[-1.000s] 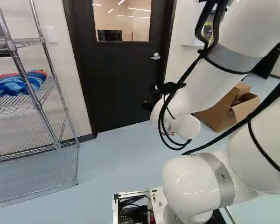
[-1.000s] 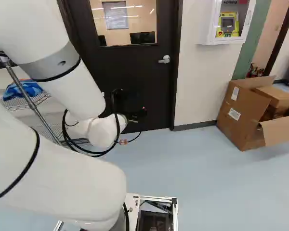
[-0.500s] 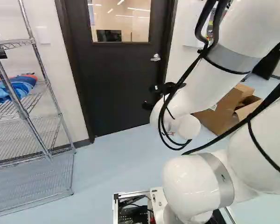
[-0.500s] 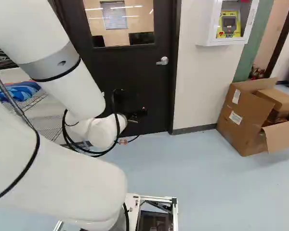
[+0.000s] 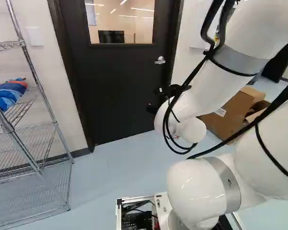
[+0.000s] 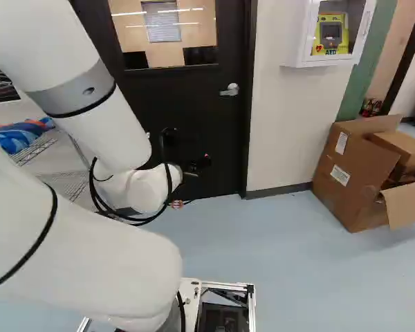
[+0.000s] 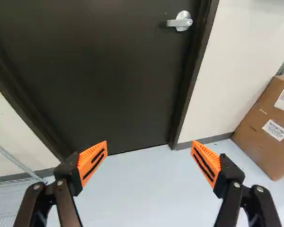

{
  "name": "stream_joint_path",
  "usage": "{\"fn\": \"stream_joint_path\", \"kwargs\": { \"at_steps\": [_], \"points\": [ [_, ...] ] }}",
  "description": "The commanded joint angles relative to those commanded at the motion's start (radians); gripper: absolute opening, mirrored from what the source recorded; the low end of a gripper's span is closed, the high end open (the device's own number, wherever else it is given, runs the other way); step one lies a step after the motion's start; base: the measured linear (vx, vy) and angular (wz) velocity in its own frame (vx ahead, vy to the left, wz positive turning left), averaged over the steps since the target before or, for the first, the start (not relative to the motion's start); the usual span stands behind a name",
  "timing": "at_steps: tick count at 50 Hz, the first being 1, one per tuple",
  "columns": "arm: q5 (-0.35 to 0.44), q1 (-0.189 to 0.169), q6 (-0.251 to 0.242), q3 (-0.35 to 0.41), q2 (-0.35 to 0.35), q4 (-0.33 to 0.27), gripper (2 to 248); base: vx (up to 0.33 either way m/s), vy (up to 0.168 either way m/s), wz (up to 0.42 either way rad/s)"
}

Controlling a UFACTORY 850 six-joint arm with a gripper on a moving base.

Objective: Open the door and move inside

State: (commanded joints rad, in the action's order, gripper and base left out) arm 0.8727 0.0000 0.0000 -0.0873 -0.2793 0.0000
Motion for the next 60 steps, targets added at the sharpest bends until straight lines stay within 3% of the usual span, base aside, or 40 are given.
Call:
{"fn": "stream_joint_path", "kwargs": {
  "at_steps": [60],
  "points": [
    [0.0,0.0,0.0,0.0,0.0,0.0,247,0.133,-0.044,0.005]
  ]
}}
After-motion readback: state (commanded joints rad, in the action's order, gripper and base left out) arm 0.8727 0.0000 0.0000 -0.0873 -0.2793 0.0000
